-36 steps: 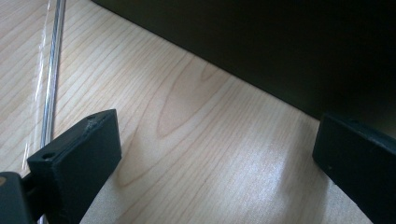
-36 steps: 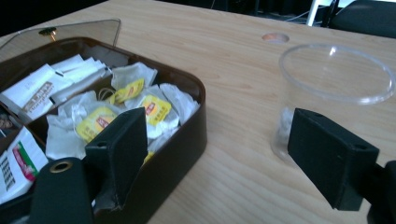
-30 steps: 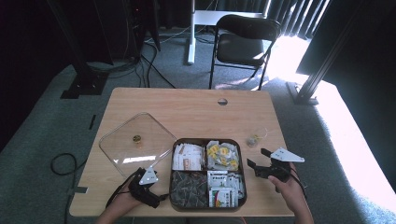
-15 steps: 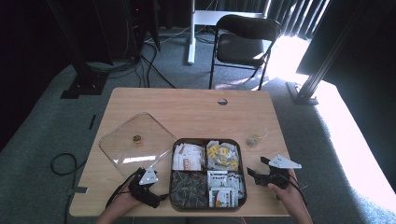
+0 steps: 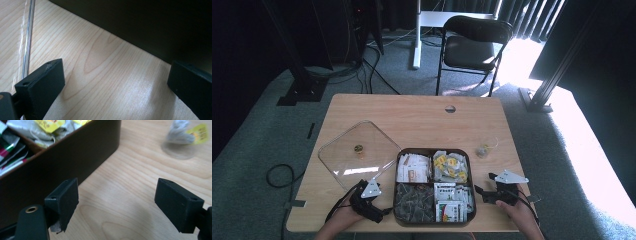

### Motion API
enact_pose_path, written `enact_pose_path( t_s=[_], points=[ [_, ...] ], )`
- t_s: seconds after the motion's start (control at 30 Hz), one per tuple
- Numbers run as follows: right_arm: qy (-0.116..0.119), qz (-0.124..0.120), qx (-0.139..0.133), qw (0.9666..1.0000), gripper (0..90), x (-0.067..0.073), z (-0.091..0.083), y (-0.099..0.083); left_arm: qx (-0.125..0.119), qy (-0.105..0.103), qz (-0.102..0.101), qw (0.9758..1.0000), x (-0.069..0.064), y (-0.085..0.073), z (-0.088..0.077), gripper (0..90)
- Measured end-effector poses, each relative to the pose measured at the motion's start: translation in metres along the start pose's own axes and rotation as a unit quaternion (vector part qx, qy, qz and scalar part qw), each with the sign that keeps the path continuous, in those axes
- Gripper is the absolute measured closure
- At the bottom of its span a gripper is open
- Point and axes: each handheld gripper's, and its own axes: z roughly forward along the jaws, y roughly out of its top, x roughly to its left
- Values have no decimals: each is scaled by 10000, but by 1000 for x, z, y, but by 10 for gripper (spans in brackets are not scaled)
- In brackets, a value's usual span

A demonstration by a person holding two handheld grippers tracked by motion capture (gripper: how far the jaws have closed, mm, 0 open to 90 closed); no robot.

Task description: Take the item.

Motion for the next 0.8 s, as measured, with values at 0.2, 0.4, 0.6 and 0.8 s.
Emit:
enact_pose_path(
  t_s=[0.2, 0.4, 0.6, 0.8],
  points=[
    [47, -138, 173, 9997, 187, 3, 5, 2, -2, -1, 0, 10000, 0, 0, 0, 13],
    [156, -310, 412, 9985, 191, 6, 9, 4, 1, 0, 0, 10000, 0, 0, 0, 13],
    [255, -374, 577, 9973, 193, 7, 11, 4, 0, 0, -1, 10000, 0, 0, 0, 13],
    [261, -353, 581, 9973, 188, 7, 11, 4, 1, 0, 1, 10000, 0, 0, 0, 13]
  ],
)
